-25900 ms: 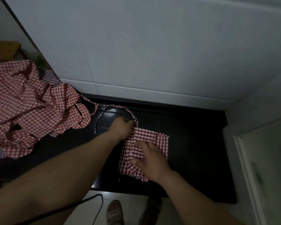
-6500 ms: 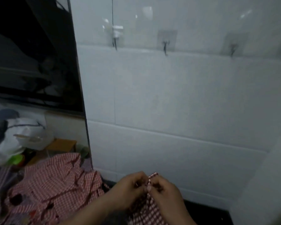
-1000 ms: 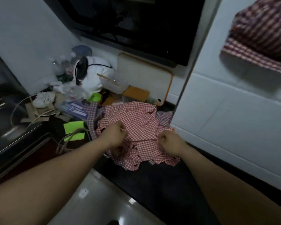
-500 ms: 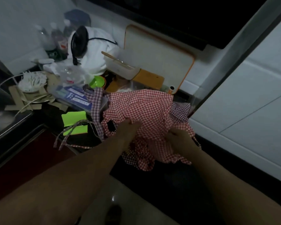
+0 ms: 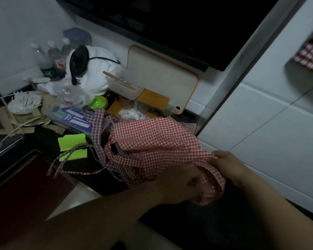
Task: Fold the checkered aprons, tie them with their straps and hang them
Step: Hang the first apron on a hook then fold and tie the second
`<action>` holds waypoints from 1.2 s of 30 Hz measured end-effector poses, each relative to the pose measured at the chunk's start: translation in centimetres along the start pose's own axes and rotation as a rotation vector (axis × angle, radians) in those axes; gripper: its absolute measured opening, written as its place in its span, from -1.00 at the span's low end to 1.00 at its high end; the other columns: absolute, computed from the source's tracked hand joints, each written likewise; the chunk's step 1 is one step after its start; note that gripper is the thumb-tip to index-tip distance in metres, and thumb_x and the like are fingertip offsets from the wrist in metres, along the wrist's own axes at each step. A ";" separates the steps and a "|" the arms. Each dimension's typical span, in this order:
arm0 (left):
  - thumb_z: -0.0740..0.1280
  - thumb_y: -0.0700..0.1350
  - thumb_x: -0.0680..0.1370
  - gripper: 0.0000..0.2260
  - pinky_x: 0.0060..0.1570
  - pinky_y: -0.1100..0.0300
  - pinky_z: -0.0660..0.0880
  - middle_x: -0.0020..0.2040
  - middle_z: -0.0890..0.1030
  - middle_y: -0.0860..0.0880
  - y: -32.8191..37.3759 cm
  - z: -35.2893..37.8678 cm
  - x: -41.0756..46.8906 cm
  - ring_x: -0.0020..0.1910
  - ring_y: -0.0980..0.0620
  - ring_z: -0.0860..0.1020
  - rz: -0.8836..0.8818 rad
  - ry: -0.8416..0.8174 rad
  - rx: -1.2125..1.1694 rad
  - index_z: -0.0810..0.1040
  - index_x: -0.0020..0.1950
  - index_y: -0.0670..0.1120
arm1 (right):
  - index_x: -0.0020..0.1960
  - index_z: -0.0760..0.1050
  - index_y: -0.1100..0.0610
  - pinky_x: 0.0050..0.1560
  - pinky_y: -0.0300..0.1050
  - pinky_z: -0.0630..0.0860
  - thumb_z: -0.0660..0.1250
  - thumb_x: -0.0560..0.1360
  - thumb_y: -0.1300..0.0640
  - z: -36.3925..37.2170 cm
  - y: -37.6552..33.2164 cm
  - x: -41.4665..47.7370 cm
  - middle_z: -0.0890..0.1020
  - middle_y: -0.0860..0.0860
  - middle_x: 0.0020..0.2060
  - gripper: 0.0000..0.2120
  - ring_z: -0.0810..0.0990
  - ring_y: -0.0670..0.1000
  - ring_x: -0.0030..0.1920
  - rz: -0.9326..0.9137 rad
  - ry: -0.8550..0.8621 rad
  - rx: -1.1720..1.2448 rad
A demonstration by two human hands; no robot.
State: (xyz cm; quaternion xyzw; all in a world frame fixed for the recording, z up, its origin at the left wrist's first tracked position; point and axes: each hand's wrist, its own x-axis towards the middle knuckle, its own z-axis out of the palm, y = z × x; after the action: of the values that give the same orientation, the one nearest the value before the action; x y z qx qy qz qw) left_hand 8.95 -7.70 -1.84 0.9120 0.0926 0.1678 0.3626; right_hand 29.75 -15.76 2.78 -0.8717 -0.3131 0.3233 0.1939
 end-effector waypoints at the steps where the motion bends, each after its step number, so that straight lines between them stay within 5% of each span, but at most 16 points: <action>1: 0.33 0.16 0.62 -0.72 -0.04 -0.09 0.53 -0.07 0.54 0.01 -1.2 0.5 -0.6 -0.10 0.00 0.50 -0.100 0.158 -0.020 0.51 -0.08 -0.04 | -0.11 0.70 0.09 0.04 0.00 0.61 0.40 0.57 0.12 -0.6 2.1 -0.5 0.76 0.01 -0.17 -0.87 0.72 0.06 -0.08 0.045 0.016 0.027; 3: 0.35 0.19 0.58 -0.70 -0.01 -0.09 0.50 -0.06 0.49 0.00 -3.6 0.8 -1.4 -0.06 -0.01 0.46 -0.386 0.572 -0.003 0.49 -0.05 -0.05 | -0.12 0.69 0.12 -0.01 -0.05 0.60 0.39 0.57 0.15 -1.7 6.4 -1.5 0.76 0.06 -0.16 -0.86 0.72 0.09 -0.10 0.157 0.045 0.011; 5: 0.37 0.29 0.50 -0.46 0.21 -0.11 0.50 0.19 0.52 -0.12 -6.1 0.7 -1.6 0.17 -0.13 0.49 -0.807 0.818 -0.035 0.50 0.24 -0.12 | -0.12 0.68 0.14 -0.03 -0.06 0.59 0.36 0.57 0.19 -2.3 10.0 -1.9 0.74 0.14 -0.13 -0.86 0.70 0.11 -0.11 0.256 0.091 -0.034; 7: 0.42 0.35 0.45 -0.15 0.43 -0.17 0.41 0.49 0.40 -0.19 -8.3 1.1 -1.3 0.43 -0.23 0.42 -1.101 0.784 -0.345 0.32 0.55 -0.15 | -0.10 0.65 0.18 -0.01 -0.04 0.60 0.34 0.57 0.19 -2.5 12.0 -1.5 0.73 0.17 -0.12 -0.85 0.67 0.11 -0.13 0.309 0.113 -0.073; 9: 0.48 0.31 0.44 -0.02 0.49 -0.18 0.38 0.60 0.32 -0.16 -8.4 2.5 -0.7 0.49 -0.23 0.40 -1.156 0.722 -0.746 0.14 0.67 -0.12 | -0.03 0.62 0.17 0.00 -0.02 0.59 0.33 0.58 0.07 -2.0 12.7 -0.9 0.71 0.17 -0.03 -0.82 0.65 0.10 -0.11 0.293 0.132 -0.158; 11: 0.47 0.19 0.50 -0.18 0.43 -0.06 0.44 0.52 0.43 -0.15 -7.7 4.2 -1.0 0.39 -0.15 0.48 -1.103 0.632 -0.683 0.23 0.62 -0.15 | 0.10 0.57 0.09 0.05 0.06 0.58 0.32 0.56 -0.05 -1.0 12.1 -0.8 0.66 0.17 0.07 -0.75 0.65 0.18 0.00 0.209 0.260 -0.370; 13: 0.42 0.18 0.53 -0.41 0.30 0.02 0.49 0.33 0.54 -0.08 -7.2 5.3 -2.7 0.26 -0.06 0.53 -0.887 0.459 -0.256 0.40 0.46 -0.09 | 0.12 0.58 0.13 0.05 0.10 0.62 0.31 0.55 -0.03 0.4 10.2 -1.5 0.66 0.16 0.05 -0.73 0.64 0.20 0.00 -0.014 0.359 -0.445; 16: 0.31 0.39 0.44 -0.25 0.41 -0.08 0.35 0.45 0.40 -0.03 -7.4 6.4 -6.0 0.40 -0.06 0.41 -0.576 -0.039 0.301 0.30 0.54 0.06 | 0.22 0.57 0.07 0.20 -0.04 0.53 0.24 0.65 -0.04 4.0 8.6 -2.2 0.65 0.07 0.14 -0.73 0.63 0.11 0.18 -0.310 0.073 -0.423; 18: 0.32 0.35 0.42 -0.18 0.51 -0.17 0.19 0.59 0.24 -0.08 -7.8 7.0 -7.5 0.53 -0.12 0.27 -0.470 -0.262 0.533 0.19 0.61 0.10 | 0.50 0.40 0.08 0.47 -0.05 0.30 0.18 0.70 -0.09 7.1 8.7 -2.1 0.50 0.07 0.44 -0.56 0.44 0.10 0.46 -0.391 -0.145 -0.526; 20: 0.37 0.19 0.45 -0.26 0.48 -0.21 0.21 0.57 0.27 -0.12 -7.9 7.4 -7.5 0.52 -0.17 0.30 -0.440 -0.277 0.705 0.22 0.59 0.10 | 0.64 0.19 0.07 0.59 -0.03 0.13 0.22 0.67 -0.14 9.8 9.9 -1.7 0.30 0.05 0.59 -0.38 0.27 0.08 0.57 -0.422 -0.245 -0.564; 22: 0.35 0.08 0.50 -0.44 0.36 -0.17 0.31 0.44 0.43 -0.09 -7.8 7.9 -6.7 0.39 -0.16 0.43 -0.410 -0.198 0.799 0.37 0.50 0.09 | 0.60 0.26 0.12 0.55 0.10 0.25 0.26 0.62 -0.12 11.4 11.5 -1.5 0.37 0.10 0.54 -0.37 0.36 0.15 0.51 -0.466 -0.196 -0.569; 25: 0.33 0.02 0.54 -0.66 0.18 -0.07 0.35 0.20 0.57 -0.02 -7.1 8.5 -5.9 0.20 -0.12 0.53 -0.397 -0.051 0.783 0.56 0.31 0.08 | 0.19 0.63 0.22 0.14 0.16 0.63 0.19 0.55 -0.03 11.9 14.0 -2.4 0.70 0.17 0.07 -0.58 0.69 0.20 0.05 -0.642 0.096 -0.533; 27: 0.34 0.00 0.55 -0.74 0.16 -0.07 0.36 0.14 0.57 -0.04 -6.1 8.2 -5.2 0.15 -0.13 0.53 -0.463 0.076 0.725 0.57 0.23 0.03 | -0.06 0.60 0.13 -0.13 0.05 0.66 0.20 0.56 -0.05 11.7 16.6 -3.5 0.66 0.09 -0.21 -0.70 0.65 0.11 -0.21 -0.728 0.118 -0.454; 30: 0.33 -0.01 0.52 -0.77 0.06 -0.08 0.38 0.06 0.51 -0.09 -4.3 7.8 -4.1 0.05 -0.14 0.49 -0.404 0.202 0.797 0.50 0.14 -0.05 | 0.17 0.53 0.06 0.08 0.06 0.58 0.33 0.48 -0.18 11.5 19.7 -4.8 0.60 0.04 0.09 -0.61 0.58 0.09 0.09 -0.598 -0.095 -0.521; 33: 0.31 0.03 0.53 -0.82 -0.08 0.01 0.44 -0.01 0.57 -0.04 -2.3 10.9 -4.0 -0.06 -0.06 0.53 -0.119 -0.033 0.651 0.52 0.06 -0.02 | 0.19 0.47 0.00 0.04 0.09 0.59 0.38 0.35 -0.10 12.5 21.2 -4.6 0.53 0.05 0.18 -0.56 0.52 0.13 0.15 -0.574 -0.047 -0.629; 36: 0.28 0.17 0.49 -0.56 0.04 0.03 0.52 0.17 0.56 -0.04 -2.1 16.5 -5.0 0.08 -0.04 0.53 -0.189 -0.275 0.622 0.52 0.27 -0.03 | -0.06 0.55 0.07 -0.21 0.00 0.57 0.52 0.24 0.21 13.3 21.4 -4.3 0.63 0.08 -0.09 -0.70 0.62 0.16 -0.08 -0.635 0.045 -0.567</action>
State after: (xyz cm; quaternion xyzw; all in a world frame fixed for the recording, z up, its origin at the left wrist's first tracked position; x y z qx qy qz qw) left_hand 10.39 -18.03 -15.76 0.9802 0.1737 -0.0273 0.0906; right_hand 27.09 -32.42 -16.46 -0.7575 -0.6383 0.1296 0.0434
